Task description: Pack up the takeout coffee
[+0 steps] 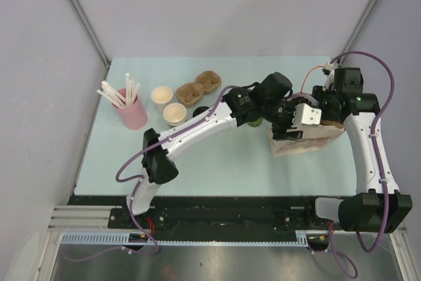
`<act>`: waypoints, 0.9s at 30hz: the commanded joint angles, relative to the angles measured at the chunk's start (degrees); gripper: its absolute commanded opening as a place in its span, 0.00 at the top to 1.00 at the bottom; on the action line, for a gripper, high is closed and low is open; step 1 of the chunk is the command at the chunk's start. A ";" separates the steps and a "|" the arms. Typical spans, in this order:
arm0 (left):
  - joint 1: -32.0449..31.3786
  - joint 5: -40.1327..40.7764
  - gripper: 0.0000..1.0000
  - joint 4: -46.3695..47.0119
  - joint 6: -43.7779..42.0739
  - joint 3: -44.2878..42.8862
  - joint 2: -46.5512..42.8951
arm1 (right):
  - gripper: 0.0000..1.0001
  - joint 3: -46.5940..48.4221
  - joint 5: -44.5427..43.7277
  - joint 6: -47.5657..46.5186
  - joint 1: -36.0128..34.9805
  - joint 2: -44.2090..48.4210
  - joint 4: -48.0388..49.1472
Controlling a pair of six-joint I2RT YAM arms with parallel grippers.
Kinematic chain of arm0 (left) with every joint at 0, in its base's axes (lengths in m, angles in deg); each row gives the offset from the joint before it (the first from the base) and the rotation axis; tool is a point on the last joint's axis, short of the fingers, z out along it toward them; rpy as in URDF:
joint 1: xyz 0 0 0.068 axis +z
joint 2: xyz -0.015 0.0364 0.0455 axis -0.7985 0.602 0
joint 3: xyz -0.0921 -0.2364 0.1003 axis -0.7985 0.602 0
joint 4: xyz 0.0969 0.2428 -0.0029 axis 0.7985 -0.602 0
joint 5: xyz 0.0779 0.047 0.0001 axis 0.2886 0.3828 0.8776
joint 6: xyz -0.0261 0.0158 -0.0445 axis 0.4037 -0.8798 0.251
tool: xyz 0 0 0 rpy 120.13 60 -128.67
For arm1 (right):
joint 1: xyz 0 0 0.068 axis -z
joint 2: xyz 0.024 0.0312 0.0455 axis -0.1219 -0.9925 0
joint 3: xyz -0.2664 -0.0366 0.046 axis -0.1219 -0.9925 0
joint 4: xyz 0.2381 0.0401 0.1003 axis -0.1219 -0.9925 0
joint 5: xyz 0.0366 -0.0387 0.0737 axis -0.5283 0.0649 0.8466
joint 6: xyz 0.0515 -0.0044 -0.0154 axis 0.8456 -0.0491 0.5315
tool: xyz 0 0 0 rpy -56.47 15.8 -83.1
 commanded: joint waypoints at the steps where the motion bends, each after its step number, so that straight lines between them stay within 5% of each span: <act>1: -0.73 3.24 0.27 -0.11 -2.33 0.78 0.23 | 0.89 -0.31 0.63 0.86 -0.17 0.93 -3.63; 8: -1.35 3.16 0.46 -0.20 -4.09 5.61 -2.75 | 0.90 -0.31 0.19 0.68 -0.08 0.49 -3.54; 19: -1.35 2.54 0.33 -0.20 -5.15 8.26 -7.15 | 0.90 -0.22 -1.22 0.50 0.88 -0.12 -3.02; 27: -1.35 2.54 0.46 -0.29 -5.23 9.49 -7.67 | 0.90 -0.22 -1.13 1.21 0.00 -1.00 -2.32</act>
